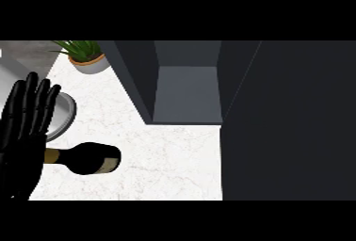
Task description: Pick up the wine, place it into the cabinet and close the cabinet
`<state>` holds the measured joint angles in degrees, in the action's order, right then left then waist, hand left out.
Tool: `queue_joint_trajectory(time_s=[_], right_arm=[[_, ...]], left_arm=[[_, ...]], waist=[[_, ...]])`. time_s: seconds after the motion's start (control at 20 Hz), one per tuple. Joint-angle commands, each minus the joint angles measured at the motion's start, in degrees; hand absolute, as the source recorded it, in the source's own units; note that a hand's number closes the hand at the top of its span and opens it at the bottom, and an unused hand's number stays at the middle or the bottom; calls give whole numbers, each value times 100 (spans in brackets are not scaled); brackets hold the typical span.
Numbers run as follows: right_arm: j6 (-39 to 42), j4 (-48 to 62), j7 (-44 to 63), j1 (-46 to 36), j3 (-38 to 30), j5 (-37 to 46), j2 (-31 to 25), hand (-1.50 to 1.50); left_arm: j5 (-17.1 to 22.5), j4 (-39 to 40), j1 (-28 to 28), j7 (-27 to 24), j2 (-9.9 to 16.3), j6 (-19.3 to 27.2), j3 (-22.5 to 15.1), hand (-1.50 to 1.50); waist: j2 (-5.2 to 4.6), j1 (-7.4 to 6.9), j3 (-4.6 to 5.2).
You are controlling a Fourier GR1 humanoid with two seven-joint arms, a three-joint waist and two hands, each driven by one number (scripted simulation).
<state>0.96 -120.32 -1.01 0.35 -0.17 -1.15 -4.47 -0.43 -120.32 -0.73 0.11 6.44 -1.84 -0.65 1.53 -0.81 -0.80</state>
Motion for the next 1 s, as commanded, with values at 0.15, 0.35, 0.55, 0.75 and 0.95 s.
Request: queue_joint_trajectory(time_s=[0.15,0.35,0.55,0.75,0.95], right_arm=[[428,-376,-322,870,-122,-390,-89,-150],[769,-733,694,935,722,-502,-191,-150],[819,-1394,1186,1183,763,-782,-287,-150],[862,-1852,1730,1044,377,-1212,-518,-150],[582,-1905,2003,855,692,-850,-340,-150]], left_arm=[[594,-911,1090,-737,-94,-574,-188,-150],[1875,-982,1628,-239,-569,-861,-865,-150],[1947,-1839,2268,260,-525,-802,-1383,-150],[2207,-2378,2513,420,-406,-766,-1260,-150],[2073,-2857,3151,453,-373,-842,-1652,-150]], waist=[[-133,73,81],[-111,22,101],[-120,59,82],[-138,55,81],[-133,9,81]])
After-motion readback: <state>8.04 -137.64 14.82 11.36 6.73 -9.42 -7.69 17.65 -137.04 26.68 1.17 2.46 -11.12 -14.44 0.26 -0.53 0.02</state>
